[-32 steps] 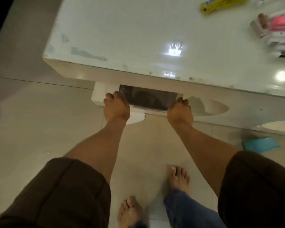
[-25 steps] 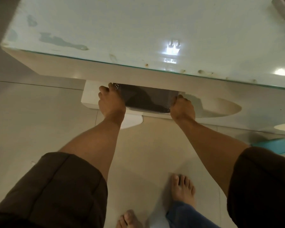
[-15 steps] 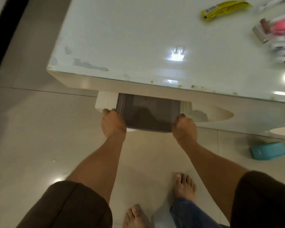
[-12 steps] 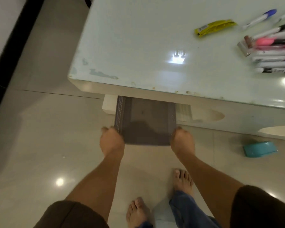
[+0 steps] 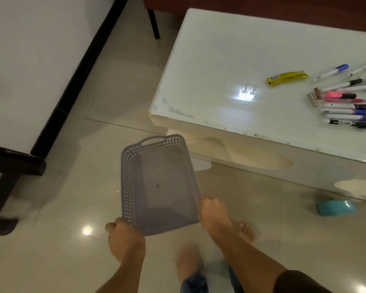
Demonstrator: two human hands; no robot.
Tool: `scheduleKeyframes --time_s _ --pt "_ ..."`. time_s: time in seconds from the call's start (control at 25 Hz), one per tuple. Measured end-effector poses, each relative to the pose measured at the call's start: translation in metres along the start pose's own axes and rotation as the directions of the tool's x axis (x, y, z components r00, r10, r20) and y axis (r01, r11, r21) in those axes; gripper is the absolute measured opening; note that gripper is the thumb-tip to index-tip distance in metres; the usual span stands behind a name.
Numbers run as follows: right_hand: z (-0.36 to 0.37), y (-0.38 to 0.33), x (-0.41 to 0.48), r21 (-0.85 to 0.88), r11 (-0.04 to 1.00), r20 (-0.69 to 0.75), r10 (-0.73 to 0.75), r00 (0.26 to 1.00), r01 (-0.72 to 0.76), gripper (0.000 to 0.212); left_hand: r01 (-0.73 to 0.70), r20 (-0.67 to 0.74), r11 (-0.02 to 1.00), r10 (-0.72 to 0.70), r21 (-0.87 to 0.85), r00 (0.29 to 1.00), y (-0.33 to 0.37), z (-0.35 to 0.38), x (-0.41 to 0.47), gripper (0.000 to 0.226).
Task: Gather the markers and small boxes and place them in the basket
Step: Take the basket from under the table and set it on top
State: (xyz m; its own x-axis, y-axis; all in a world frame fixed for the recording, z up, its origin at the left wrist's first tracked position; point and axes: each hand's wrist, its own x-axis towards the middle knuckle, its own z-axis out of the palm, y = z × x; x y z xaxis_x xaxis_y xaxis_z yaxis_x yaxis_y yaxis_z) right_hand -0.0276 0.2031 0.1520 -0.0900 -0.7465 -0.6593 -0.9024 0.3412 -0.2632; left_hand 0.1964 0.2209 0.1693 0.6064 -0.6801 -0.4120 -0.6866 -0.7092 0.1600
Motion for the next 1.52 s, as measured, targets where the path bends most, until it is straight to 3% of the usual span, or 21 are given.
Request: scheduleKeyframes --time_s 0.16,0.36,0.52,0.68,0.8,0.96,1.2,1.52 --pt "-0.027 -0.052 -0.006 -0.015 0.993 -0.078 -0.121 0.990 0.120 0.026 0.103 -0.154 0.985 -0.124 -0.140 0.980 -0.014 -0.029 -0.001 0.031" --pt "-0.083 -0.109 -0.009 -0.051 0.969 -0.217 -0.247 0.944 0.242 0.023 0.063 -0.341 0.958 -0.161 -0.280 0.926 0.007 -0.082 0.019 0.030" --pt "-0.148 -0.131 -0.016 -0.004 0.971 -0.356 -0.226 0.907 0.241 0.021 -0.087 -0.418 0.954 -0.042 -0.286 0.908 0.056 -0.146 0.036 0.029" --pt "-0.229 -0.110 -0.018 0.090 0.985 -0.540 -0.079 0.838 0.150 0.023 -0.350 -0.462 0.905 0.210 -0.241 0.861 0.149 -0.198 0.039 0.021" --pt "-0.284 -0.069 -0.012 0.140 0.989 -0.625 0.051 0.779 0.048 0.021 -0.501 -0.417 0.847 0.395 -0.180 0.819 0.228 -0.213 0.029 0.017" --pt "-0.324 -0.008 0.001 0.223 0.974 -0.652 0.187 0.735 -0.050 0.021 -0.565 -0.282 0.814 0.515 -0.133 0.809 0.310 -0.194 0.015 0.016" --pt "-0.316 0.053 0.040 0.283 0.952 -0.560 0.260 0.787 -0.113 0.017 -0.599 -0.191 0.796 0.577 -0.087 0.794 0.359 -0.138 0.017 0.017" --pt "-0.293 0.091 0.091 0.324 0.934 -0.490 0.303 0.818 -0.151 0.019 -0.546 -0.111 0.838 0.544 0.013 0.832 0.378 -0.077 0.025 0.016"
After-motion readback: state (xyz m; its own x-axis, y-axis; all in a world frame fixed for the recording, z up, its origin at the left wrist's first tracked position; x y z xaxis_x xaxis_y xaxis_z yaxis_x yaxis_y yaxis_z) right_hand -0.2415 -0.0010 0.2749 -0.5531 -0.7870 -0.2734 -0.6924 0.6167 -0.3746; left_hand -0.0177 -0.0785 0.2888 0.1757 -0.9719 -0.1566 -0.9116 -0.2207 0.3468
